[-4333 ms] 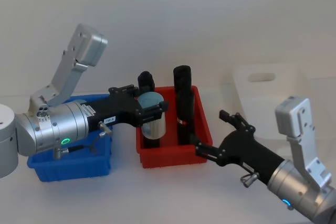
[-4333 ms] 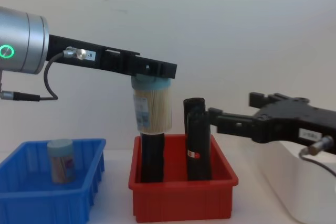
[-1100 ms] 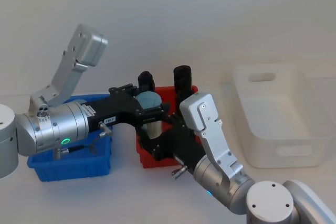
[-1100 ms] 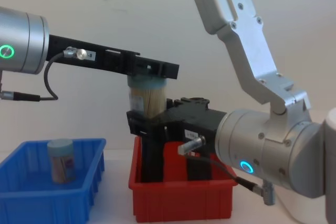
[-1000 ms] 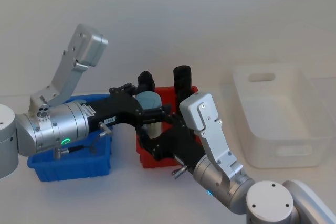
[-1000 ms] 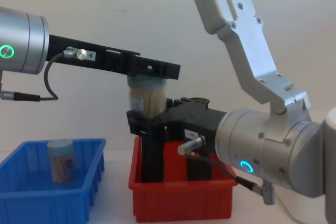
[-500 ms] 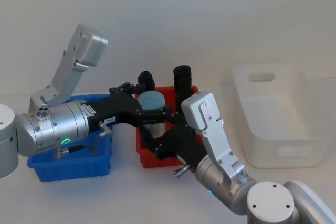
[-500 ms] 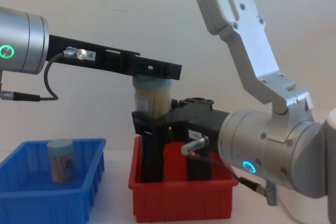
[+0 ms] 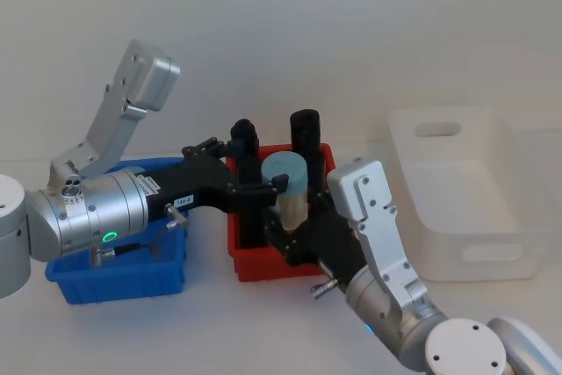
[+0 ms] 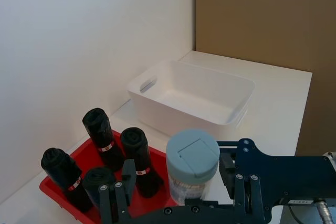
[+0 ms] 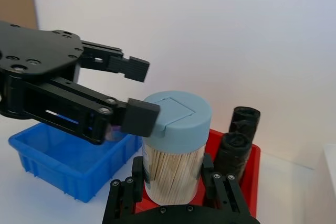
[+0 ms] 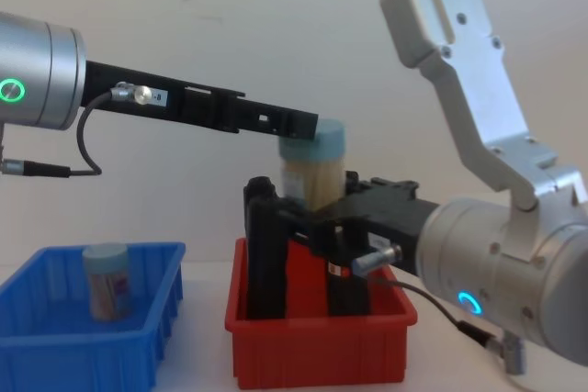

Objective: Pick the cotton swabs from the blue box and place them into the white box.

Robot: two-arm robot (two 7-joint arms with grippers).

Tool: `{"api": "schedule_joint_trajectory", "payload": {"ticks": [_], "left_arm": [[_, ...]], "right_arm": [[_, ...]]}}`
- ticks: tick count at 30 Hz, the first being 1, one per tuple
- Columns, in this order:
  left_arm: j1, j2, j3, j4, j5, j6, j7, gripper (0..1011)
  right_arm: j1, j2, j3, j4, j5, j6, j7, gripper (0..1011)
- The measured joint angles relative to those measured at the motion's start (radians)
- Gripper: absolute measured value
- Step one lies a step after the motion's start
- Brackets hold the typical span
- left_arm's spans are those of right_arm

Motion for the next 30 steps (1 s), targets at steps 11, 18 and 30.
{"api": "schedule_joint_trajectory", "payload": {"ticks": [11, 18, 30], "left_arm": [[0.000, 0.000, 0.000, 0.000, 0.000, 0.000, 0.000, 1004], [0.000, 0.000, 0.000, 0.000, 0.000, 0.000, 0.000, 1004], [0.000, 0.000, 0.000, 0.000, 0.000, 0.000, 0.000, 1004]], "right_arm": [[-0.062, 0.041, 0.019, -0.066, 0.020, 0.005, -0.096, 637], [-0.097, 0.075, 0.041, -0.104, 0.045, 0.004, -0.138, 636], [-0.112, 0.128, 0.101, -0.094, 0.090, -0.044, -0.169, 636]]}}
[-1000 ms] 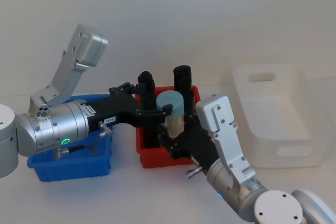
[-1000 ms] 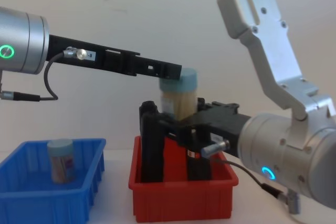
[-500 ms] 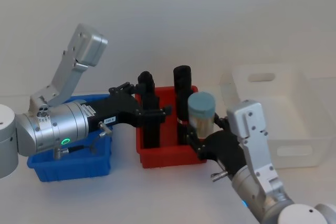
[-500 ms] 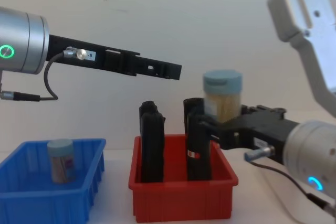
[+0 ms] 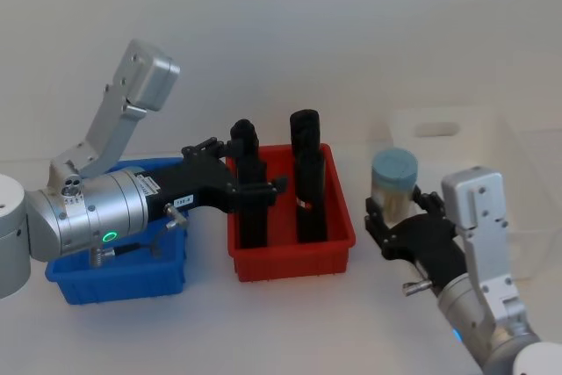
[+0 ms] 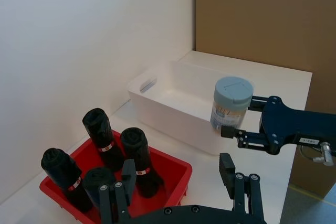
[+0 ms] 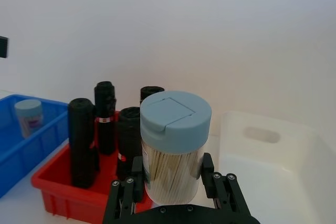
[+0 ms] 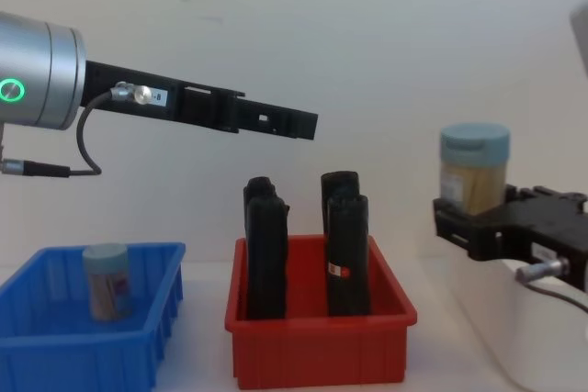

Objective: Pick the cotton swabs from the blue box and place them into the white box.

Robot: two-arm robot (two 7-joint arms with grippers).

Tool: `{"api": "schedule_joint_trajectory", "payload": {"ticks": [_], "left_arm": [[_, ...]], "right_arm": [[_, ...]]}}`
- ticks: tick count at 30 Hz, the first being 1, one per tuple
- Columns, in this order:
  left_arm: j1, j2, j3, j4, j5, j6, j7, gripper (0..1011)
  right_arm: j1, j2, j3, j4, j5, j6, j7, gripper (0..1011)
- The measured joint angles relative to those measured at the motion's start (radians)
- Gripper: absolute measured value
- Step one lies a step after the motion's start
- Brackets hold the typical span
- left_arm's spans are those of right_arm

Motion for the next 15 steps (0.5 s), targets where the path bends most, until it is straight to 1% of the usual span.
{"api": "schedule_joint_trajectory", "payload": {"ticks": [4, 12, 15], "left_arm": [[0.000, 0.000, 0.000, 0.000, 0.000, 0.000, 0.000, 1004], [0.000, 0.000, 0.000, 0.000, 0.000, 0.000, 0.000, 1004], [0.000, 0.000, 0.000, 0.000, 0.000, 0.000, 0.000, 1004]], "right_arm": [[0.021, 0.009, 0.023, 0.041, 0.010, -0.031, 0.003, 636], [0.070, 0.013, 0.054, 0.126, 0.017, -0.069, 0.017, 636], [0.102, 0.013, 0.070, 0.179, 0.020, -0.084, 0.024, 636]]}}
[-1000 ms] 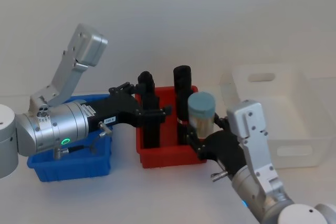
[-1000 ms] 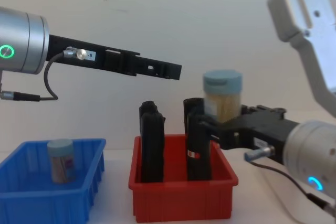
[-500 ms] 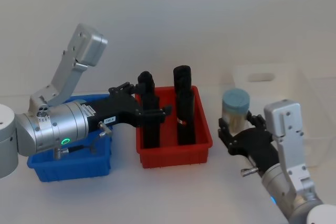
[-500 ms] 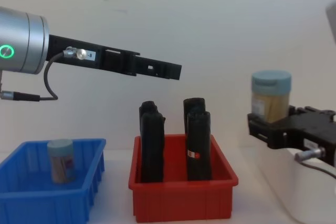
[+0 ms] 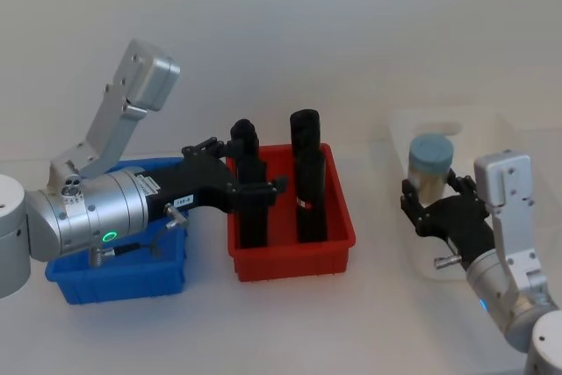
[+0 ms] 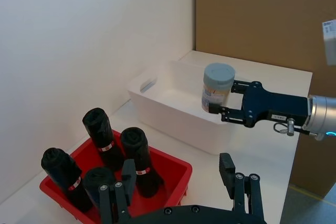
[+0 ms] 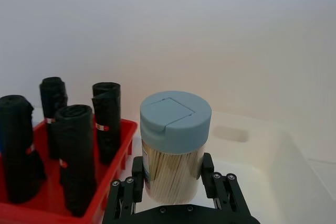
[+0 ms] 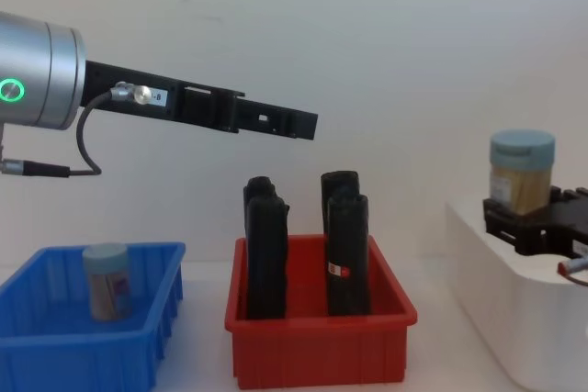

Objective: Pick the cotton swabs from the blue box and place them into the white box.

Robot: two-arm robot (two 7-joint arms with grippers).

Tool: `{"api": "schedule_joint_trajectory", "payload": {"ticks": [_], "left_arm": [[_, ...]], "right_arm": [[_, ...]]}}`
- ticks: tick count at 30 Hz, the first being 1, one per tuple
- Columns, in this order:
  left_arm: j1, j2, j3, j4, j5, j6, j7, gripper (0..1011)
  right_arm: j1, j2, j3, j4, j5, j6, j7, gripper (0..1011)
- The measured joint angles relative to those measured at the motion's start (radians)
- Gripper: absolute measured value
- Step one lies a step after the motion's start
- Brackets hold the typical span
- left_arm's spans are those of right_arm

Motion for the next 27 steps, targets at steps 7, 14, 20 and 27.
{"api": "schedule_joint_trajectory", "payload": {"ticks": [7, 14, 20, 27], "left_arm": [[0.000, 0.000, 0.000, 0.000, 0.000, 0.000, 0.000, 1004], [0.000, 0.000, 0.000, 0.000, 0.000, 0.000, 0.000, 1004], [0.000, 0.000, 0.000, 0.000, 0.000, 0.000, 0.000, 1004], [0.000, 0.000, 0.000, 0.000, 0.000, 0.000, 0.000, 1004]], "right_arm": [[0.051, -0.001, 0.026, 0.083, 0.005, -0.011, 0.007, 636], [0.092, -0.002, 0.046, 0.150, 0.016, -0.008, 0.017, 636], [0.119, -0.004, 0.060, 0.199, 0.027, 0.003, 0.034, 636], [0.140, -0.007, 0.067, 0.239, 0.037, 0.009, 0.057, 750]]}}
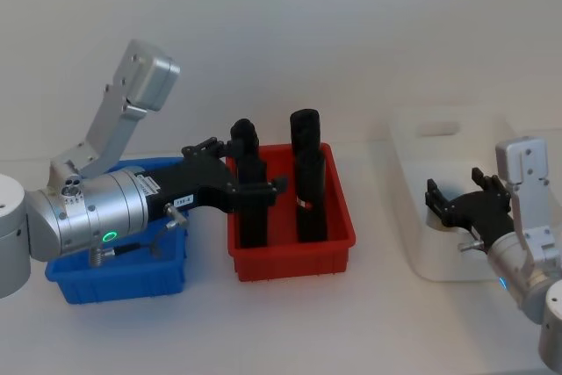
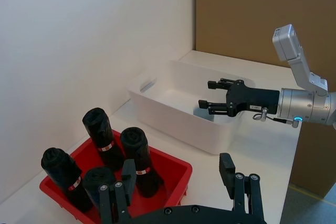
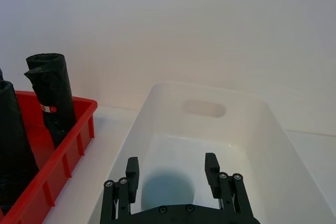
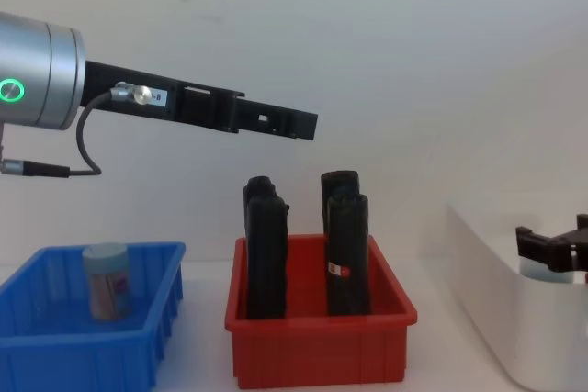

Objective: Pick the cotton swabs from the blue box and place them into the white box.

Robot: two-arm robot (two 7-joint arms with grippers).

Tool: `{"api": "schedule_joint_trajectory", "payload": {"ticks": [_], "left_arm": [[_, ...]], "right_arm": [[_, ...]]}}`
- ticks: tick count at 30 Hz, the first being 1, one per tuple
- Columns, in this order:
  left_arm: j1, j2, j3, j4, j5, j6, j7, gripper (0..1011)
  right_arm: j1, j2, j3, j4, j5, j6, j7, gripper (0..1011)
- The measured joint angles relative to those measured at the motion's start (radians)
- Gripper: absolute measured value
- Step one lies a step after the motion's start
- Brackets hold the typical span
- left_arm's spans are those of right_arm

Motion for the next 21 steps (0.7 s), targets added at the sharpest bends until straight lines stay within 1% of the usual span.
{"api": "schedule_joint_trajectory", "payload": {"ticks": [3, 4, 6, 7, 8, 9, 11, 17, 21], "left_arm": [[0.000, 0.000, 0.000, 0.000, 0.000, 0.000, 0.000, 1004], [0.000, 0.000, 0.000, 0.000, 0.000, 0.000, 0.000, 1004], [0.000, 0.000, 0.000, 0.000, 0.000, 0.000, 0.000, 1004], [0.000, 0.000, 0.000, 0.000, 0.000, 0.000, 0.000, 1004], [0.000, 0.000, 0.000, 0.000, 0.000, 0.000, 0.000, 1004], [0.000, 0.000, 0.000, 0.000, 0.000, 0.000, 0.000, 1004], [0.000, 0.000, 0.000, 0.000, 0.000, 0.000, 0.000, 1004], [0.000, 0.000, 0.000, 0.000, 0.000, 0.000, 0.000, 1004], [0.000, 0.000, 0.000, 0.000, 0.000, 0.000, 0.000, 1004]], "right_arm": [[0.006, -0.001, 0.002, 0.012, 0.003, 0.000, 0.007, 818], [0.008, -0.002, 0.003, 0.017, 0.004, 0.000, 0.010, 871], [0.010, -0.002, 0.004, 0.022, 0.005, -0.001, 0.013, 905], [0.011, -0.002, 0.004, 0.023, 0.005, -0.002, 0.014, 939], [0.012, -0.003, 0.004, 0.025, 0.005, -0.003, 0.015, 946], [0.012, -0.003, 0.005, 0.027, 0.006, -0.006, 0.017, 980], [0.012, -0.003, 0.005, 0.027, 0.007, -0.010, 0.018, 1001], [0.010, -0.002, 0.008, 0.021, 0.007, -0.036, 0.020, 1001], [0.000, 0.000, 0.011, 0.000, 0.006, -0.066, 0.015, 1002]]}}
